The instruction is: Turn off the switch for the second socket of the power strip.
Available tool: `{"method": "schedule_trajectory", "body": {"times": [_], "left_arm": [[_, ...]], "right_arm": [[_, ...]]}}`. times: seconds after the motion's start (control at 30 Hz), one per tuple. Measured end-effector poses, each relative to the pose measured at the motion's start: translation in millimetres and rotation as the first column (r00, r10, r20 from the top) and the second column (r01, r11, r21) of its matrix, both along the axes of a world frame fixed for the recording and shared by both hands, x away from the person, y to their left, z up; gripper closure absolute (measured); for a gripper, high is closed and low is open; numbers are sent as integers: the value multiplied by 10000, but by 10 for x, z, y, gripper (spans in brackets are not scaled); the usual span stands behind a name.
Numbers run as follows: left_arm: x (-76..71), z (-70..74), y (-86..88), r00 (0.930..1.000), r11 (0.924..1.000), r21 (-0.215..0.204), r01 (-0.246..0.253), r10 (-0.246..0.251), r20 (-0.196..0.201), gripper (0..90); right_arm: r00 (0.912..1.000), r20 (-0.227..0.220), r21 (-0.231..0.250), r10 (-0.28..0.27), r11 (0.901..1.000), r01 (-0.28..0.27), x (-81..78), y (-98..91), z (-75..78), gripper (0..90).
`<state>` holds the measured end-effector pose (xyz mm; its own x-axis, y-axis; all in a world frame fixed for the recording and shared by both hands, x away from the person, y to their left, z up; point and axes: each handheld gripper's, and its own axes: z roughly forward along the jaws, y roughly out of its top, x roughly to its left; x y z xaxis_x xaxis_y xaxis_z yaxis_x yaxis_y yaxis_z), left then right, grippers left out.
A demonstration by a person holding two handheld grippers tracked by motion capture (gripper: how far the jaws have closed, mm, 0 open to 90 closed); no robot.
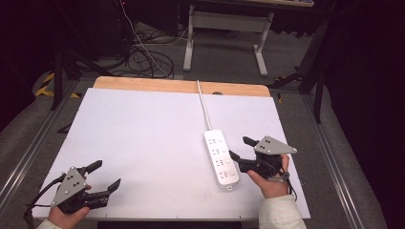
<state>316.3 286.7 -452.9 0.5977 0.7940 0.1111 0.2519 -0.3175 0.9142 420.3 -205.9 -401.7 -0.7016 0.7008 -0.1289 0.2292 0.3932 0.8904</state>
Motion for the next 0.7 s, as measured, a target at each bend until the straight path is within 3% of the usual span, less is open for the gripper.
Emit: {"method": "schedule_trajectory", "body": {"times": [0.03,0.13,0.23,0.27,0.3,0.33,0.4,0.63,0.7], "left_arm": [[1,0,0,10000,10000,-8,-2,2,25,195],[3,-2,-5,10000,10000,10,12,-12,21,195],[0,-4,-16,10000,10000,-11,-8,8,-26,195],[1,-3,-15,10000,10000,30,-7,7,-8,195],[0,-5,-18,10000,10000,-6,-10,10,-24,195],[2,-4,-15,10000,10000,54,-12,12,18,195],[3,-6,-16,10000,10000,54,-17,17,12,195],[4,-7,-13,10000,10000,59,-9,9,21,195],[2,-8,-15,10000,10000,80,7,-7,-11,195]], "right_arm": [[10000,-14,-147,-19,9999,18,9,0,2,428],[10000,68,-334,-3,9994,5,19,15,8,578],[9999,-56,-274,105,9996,-107,49,42,1,631],[10000,38,-457,36,9989,-34,89,88,-3,761],[10000,38,-457,36,9989,-34,89,88,-3,761],[9937,-732,-146,843,9962,-856,175,105,-22,853],[9949,-746,-132,677,9975,-689,214,136,-37,894],[9946,-1004,-341,279,9989,-314,304,211,-71,900],[9918,-1269,-328,140,9993,-183,357,226,-101,900]]}}
